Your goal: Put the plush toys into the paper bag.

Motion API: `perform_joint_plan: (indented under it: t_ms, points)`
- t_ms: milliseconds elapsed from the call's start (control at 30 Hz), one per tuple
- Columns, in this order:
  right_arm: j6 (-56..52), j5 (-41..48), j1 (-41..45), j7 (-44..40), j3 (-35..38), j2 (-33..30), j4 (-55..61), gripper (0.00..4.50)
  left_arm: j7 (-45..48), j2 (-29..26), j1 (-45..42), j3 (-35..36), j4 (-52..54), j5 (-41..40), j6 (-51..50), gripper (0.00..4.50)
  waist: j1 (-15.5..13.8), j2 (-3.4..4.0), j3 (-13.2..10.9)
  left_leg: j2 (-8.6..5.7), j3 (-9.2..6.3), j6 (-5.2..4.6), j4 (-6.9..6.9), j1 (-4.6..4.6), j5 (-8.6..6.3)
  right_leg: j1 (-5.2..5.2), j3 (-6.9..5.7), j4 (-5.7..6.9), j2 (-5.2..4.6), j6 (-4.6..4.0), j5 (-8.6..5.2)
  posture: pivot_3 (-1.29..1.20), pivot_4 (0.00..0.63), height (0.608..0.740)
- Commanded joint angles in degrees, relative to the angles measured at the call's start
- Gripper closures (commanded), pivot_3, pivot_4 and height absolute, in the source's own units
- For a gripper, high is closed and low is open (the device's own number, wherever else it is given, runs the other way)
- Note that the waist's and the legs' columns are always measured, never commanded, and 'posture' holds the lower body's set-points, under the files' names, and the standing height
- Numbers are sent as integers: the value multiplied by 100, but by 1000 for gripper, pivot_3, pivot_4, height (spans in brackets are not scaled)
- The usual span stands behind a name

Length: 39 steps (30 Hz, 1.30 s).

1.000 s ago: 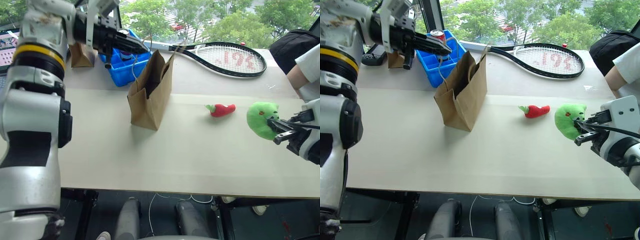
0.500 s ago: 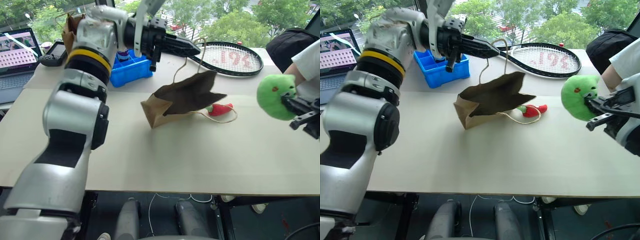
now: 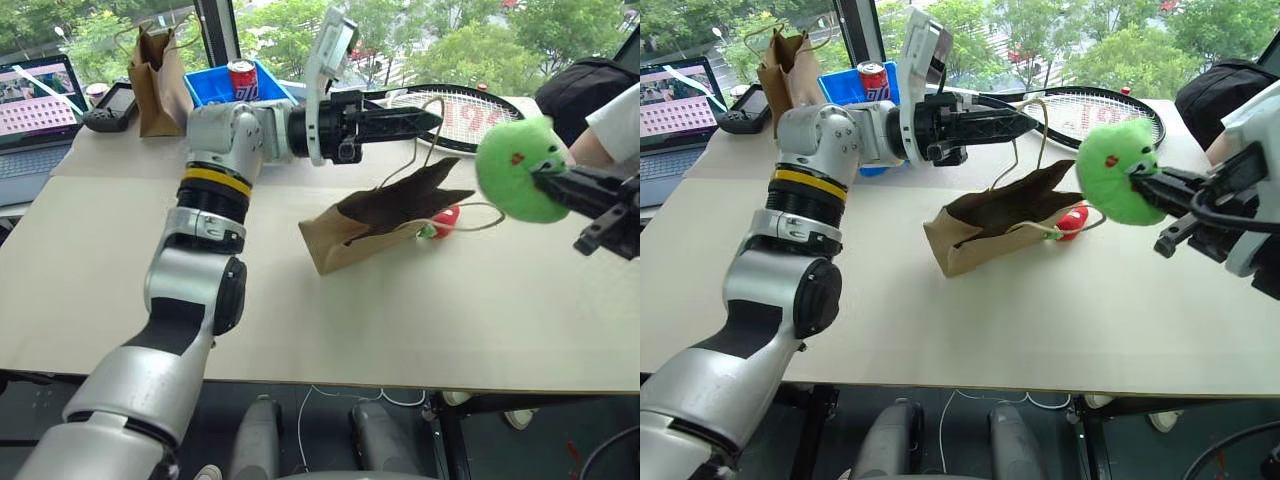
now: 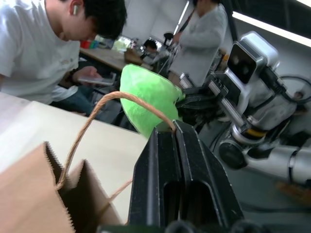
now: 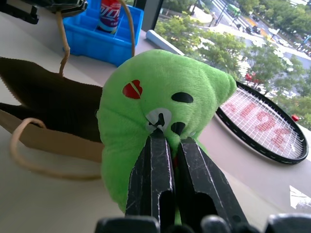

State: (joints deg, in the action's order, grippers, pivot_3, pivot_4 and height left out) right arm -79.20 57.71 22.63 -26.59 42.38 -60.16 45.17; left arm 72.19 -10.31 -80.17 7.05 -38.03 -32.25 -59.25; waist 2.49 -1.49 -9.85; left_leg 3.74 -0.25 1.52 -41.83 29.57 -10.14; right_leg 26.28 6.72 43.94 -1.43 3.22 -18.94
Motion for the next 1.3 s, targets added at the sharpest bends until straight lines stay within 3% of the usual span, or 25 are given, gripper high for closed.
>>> perform_joint_plan:
  t_ms: [33, 233, 333, 567, 700, 967, 1133, 1300]
  points:
    - [-118, 679, 22, 270, 62, 71, 245, 4459, -828, 218, 10, 562, 625, -672, -892, 4500, 0, 0, 0, 0, 0, 0, 0, -1, 0, -1, 0, 0, 0, 0, 0, 0, 150, 665]
    - [102, 1362, 155, 926, 1, -123, 138, 4459, -2276, 827, 336, 1407, 1269, -1483, -1835, 4500, 1, 0, 0, -2, 1, 0, -1, -21, 0, -19, 4, 1, -1, 8, -3, 0, 150, 665]
    - [131, 1754, -169, 1260, -332, -19, 234, 4459, -2871, 1062, 334, 1792, 1310, -1780, -1966, 4500, -5, -1, 0, 0, 1, 0, -1, -22, 0, -20, 3, 0, 1, 7, -2, 0, 150, 665]
    - [576, 1847, -894, 2072, -1534, 536, 397, 4459, -3262, 939, 254, 1881, 1289, -2056, -1815, 4500, -1, 0, 0, -5, 3, 0, 0, -24, 1, -22, 10, 0, 0, 7, -1, 0, 150, 665]
    - [1002, 1122, -466, 2401, -2774, 1253, 188, 4459, -3287, 691, 68, 1924, 1105, -2156, -1634, 4500, 27, -2, 0, -1, 3, 1, 0, -29, 1, -22, 11, -2, 6, 9, 0, 0, 150, 665]
    - [2126, -1464, 371, 2258, -4918, 2140, -1257, 4459, -3519, 616, 348, 1879, 1300, -2464, -1889, 4500, -15, -1, 1, -4, 6, 1, 3, -28, 2, -20, 13, -10, 3, 6, 5, 0, 150, 665]
    - [2289, -2289, 603, 1951, -5513, 2305, -1708, 4459, -3943, 554, 753, 1958, 1569, -2640, -2171, 4500, -21, 0, 0, -3, 6, 1, 5, -24, 2, -15, 12, -8, 3, -19, 19, 0, 150, 665]
    - [2144, -2387, 732, 1426, -5633, 2303, -1329, 4459, -4218, 427, 1275, 1894, 1915, -2679, -2395, 4500, -1, 0, 1, -2, 5, 1, 4, -22, 2, -11, 11, -1, 3, -22, 21, 0, 150, 665]
